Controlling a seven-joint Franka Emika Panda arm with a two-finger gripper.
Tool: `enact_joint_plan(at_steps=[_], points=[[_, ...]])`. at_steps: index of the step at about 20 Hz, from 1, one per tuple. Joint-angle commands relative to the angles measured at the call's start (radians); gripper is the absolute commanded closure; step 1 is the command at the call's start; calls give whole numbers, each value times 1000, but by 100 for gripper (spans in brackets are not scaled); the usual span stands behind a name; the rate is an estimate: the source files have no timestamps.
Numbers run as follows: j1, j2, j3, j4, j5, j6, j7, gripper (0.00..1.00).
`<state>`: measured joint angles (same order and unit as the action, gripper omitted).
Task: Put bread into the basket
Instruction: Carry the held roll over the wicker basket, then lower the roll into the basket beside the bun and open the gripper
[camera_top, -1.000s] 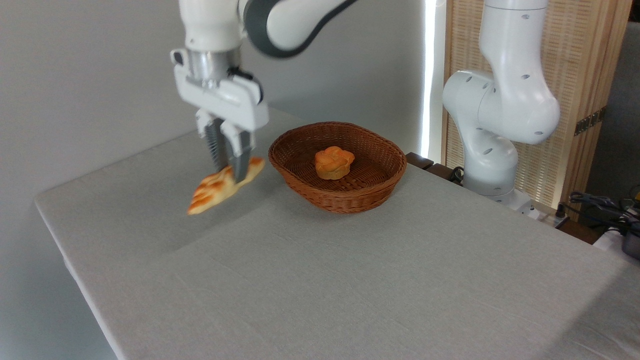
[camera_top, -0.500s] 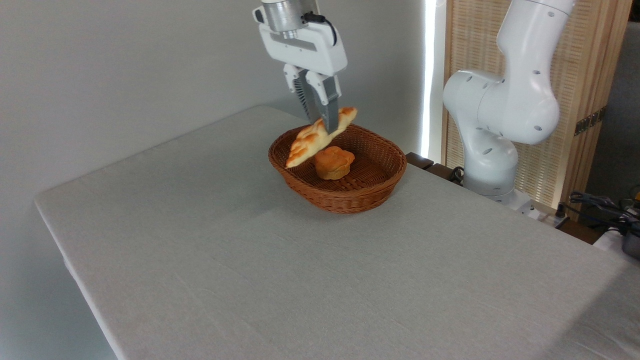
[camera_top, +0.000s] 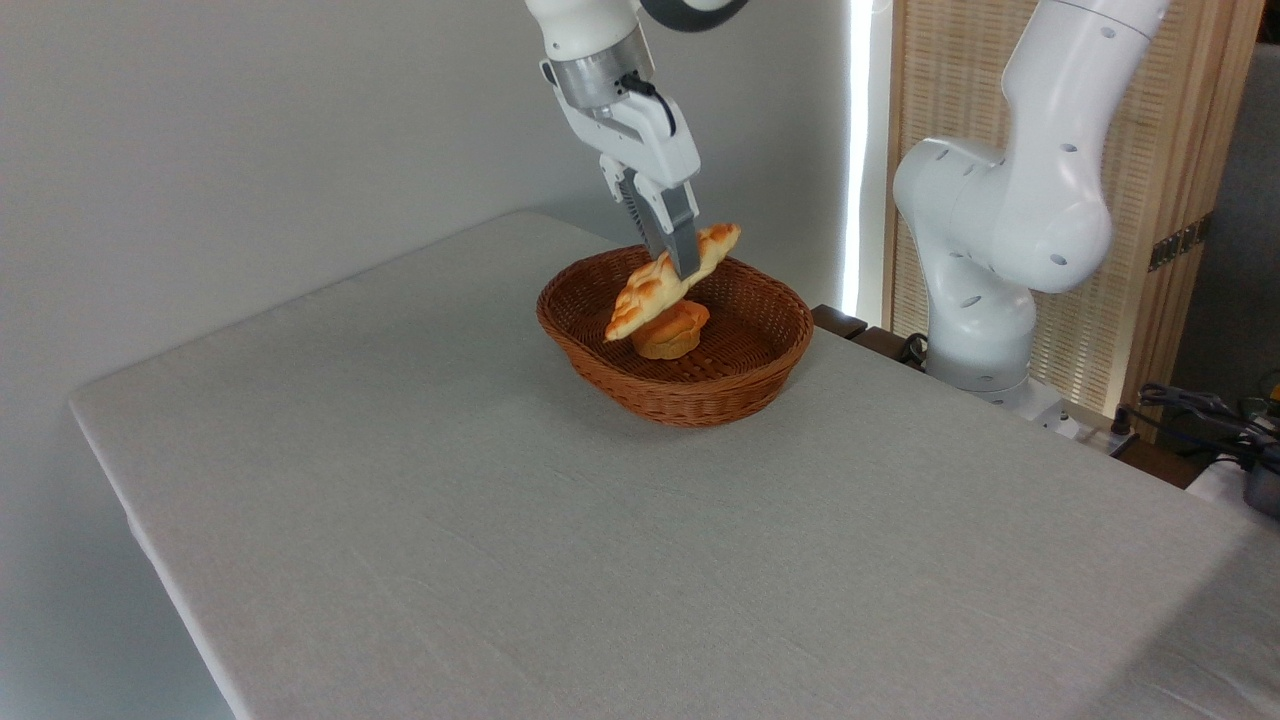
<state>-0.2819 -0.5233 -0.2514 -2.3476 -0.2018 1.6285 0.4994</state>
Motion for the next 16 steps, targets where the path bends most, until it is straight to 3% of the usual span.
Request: enact_joint_plan(at_steps=[1,3,16], points=[[-11,0,20,-33,-21,88,27,15],[-11,2,20,-39,-21,96,27,1],[-11,5,20,-39,-19,96,27,0]])
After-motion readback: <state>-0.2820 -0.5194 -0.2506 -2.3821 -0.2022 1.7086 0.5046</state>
